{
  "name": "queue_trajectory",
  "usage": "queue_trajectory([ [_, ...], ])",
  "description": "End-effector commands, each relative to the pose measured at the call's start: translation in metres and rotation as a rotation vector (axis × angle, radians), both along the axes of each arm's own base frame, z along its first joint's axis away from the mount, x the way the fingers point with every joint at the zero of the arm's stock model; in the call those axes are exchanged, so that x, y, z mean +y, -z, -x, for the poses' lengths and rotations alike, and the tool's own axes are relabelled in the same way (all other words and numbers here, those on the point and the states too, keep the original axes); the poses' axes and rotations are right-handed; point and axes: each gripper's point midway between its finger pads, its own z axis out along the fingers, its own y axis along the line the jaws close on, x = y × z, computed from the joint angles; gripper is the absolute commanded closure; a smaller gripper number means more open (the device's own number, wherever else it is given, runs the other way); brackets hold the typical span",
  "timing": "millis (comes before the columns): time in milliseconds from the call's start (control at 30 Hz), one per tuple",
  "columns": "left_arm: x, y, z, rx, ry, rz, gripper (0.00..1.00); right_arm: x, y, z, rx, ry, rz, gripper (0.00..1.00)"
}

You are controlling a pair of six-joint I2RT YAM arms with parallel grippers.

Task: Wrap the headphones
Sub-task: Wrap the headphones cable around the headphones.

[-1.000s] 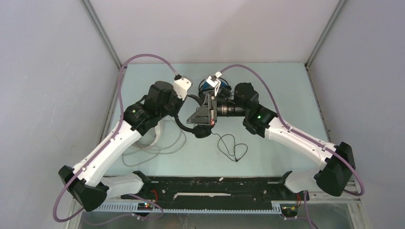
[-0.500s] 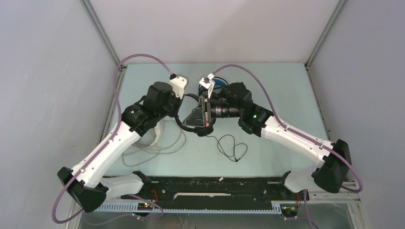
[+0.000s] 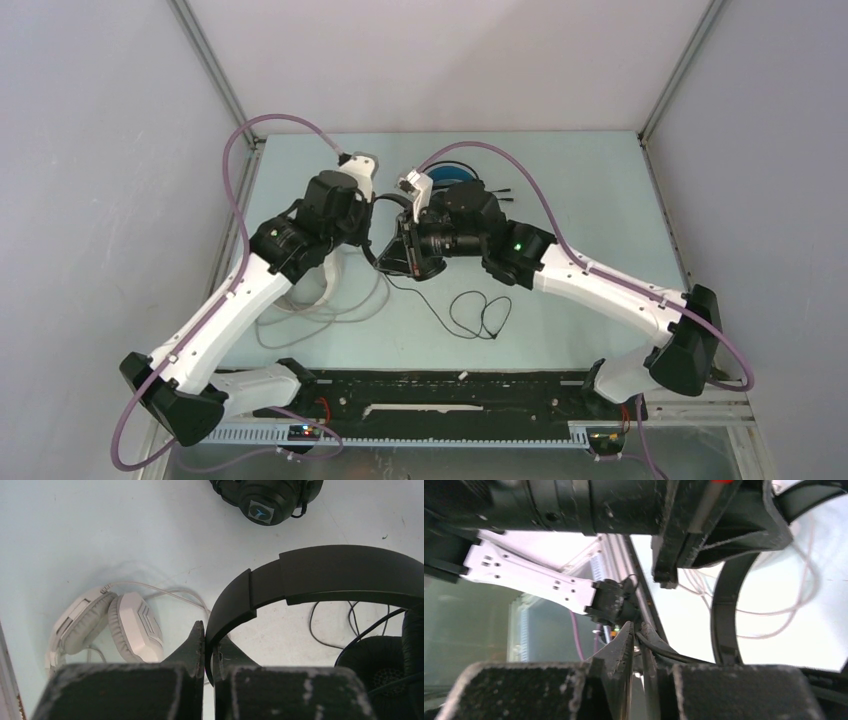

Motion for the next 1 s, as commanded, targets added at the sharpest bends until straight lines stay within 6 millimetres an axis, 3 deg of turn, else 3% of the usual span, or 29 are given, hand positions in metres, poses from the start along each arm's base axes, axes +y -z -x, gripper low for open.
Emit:
queue_trajectory([
  [0,-0.002,-0.063,-0.01,-0.117,-0.125,0.228,1.0,-0.01,-0.018,-0.015,-0.225,0.13,0.036,0.87],
  [133,0.009,-0.074,-0.012,-0.144,-0.202,0.293,1.0,-0.023,-0.013,-0.03,-0.326,0.27,0.083,0.88],
  [267,0.018,-0.086,-0.011,-0.162,-0.257,0.374,1.0,-0.034,-0.008,-0.03,-0.403,0.322,0.094,0.88],
  [567,0.013,-0.102,-0.003,-0.154,-0.236,0.465,1.0,-0.042,-0.007,-0.01,-0.557,0.322,-0.018,0.87],
  [700,0.01,-0.107,0.001,-0.153,-0.215,0.486,1.0,-0.051,0.01,-0.014,-0.591,0.359,-0.001,0.87],
  [767,0.009,-0.11,0.003,-0.152,-0.202,0.494,1.0,-0.055,0.016,-0.008,-0.615,0.347,-0.025,0.84],
  [967,0.006,-0.116,0.007,-0.153,-0.18,0.511,1.0,-0.073,0.024,0.006,-0.697,0.332,-0.096,0.61],
])
